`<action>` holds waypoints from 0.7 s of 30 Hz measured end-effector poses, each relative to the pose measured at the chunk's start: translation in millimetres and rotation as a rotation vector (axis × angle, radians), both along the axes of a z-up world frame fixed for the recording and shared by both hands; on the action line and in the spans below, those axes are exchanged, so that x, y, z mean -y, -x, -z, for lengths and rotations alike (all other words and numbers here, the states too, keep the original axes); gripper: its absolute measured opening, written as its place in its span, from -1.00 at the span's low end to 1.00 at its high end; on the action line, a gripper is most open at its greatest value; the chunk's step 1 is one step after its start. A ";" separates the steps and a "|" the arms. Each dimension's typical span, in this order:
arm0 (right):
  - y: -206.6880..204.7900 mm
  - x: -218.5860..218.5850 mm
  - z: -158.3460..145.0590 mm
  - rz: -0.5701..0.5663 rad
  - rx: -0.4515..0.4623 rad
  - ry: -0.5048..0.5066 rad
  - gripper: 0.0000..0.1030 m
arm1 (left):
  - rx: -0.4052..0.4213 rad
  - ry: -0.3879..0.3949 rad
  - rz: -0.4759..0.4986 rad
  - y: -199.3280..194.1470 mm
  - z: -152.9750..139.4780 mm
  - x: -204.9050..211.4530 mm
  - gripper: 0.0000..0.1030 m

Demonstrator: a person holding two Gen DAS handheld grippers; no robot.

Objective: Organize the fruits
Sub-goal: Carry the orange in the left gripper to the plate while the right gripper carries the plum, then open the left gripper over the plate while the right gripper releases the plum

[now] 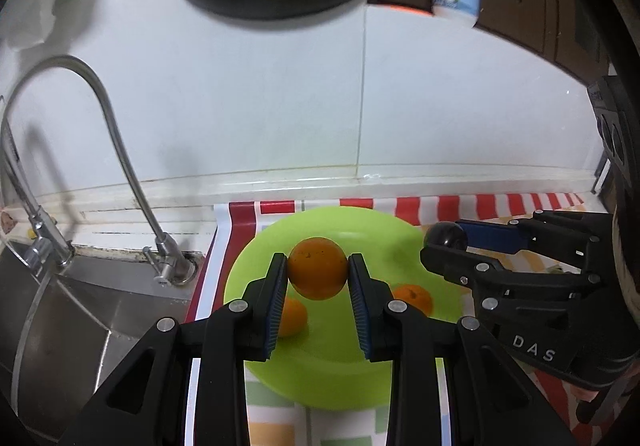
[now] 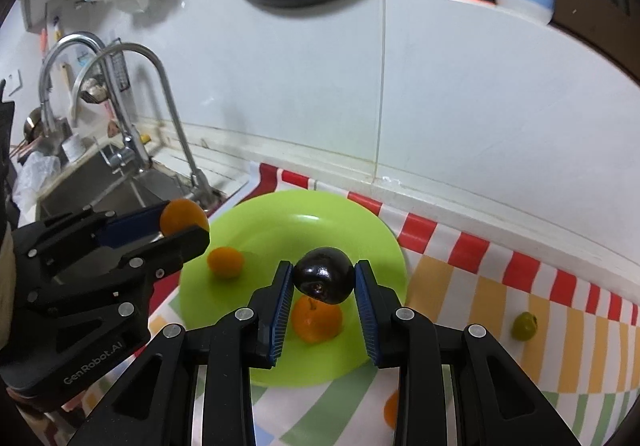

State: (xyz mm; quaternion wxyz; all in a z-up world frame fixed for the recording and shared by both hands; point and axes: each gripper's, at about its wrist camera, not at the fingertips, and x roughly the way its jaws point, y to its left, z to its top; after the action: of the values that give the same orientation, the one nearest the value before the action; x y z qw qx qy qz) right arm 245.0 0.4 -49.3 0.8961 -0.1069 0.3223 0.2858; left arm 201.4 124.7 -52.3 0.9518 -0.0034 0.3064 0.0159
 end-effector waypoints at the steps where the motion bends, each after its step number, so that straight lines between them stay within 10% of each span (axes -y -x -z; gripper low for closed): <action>1: -4.3 -2.9 2.7 0.004 -0.006 0.008 -0.38 | -0.009 -0.001 -0.002 -5.1 3.0 -1.5 -0.41; 21: -37.9 -9.5 33.0 0.048 -0.094 0.004 -0.37 | -0.106 0.018 0.013 -47.4 38.1 -12.1 -0.39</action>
State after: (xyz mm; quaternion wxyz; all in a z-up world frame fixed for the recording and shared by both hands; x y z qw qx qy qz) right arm 282.9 9.9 -82.3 0.8862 -0.0875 0.3674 0.2683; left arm 248.8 136.8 -90.4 0.9342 -0.0090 0.3566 0.0071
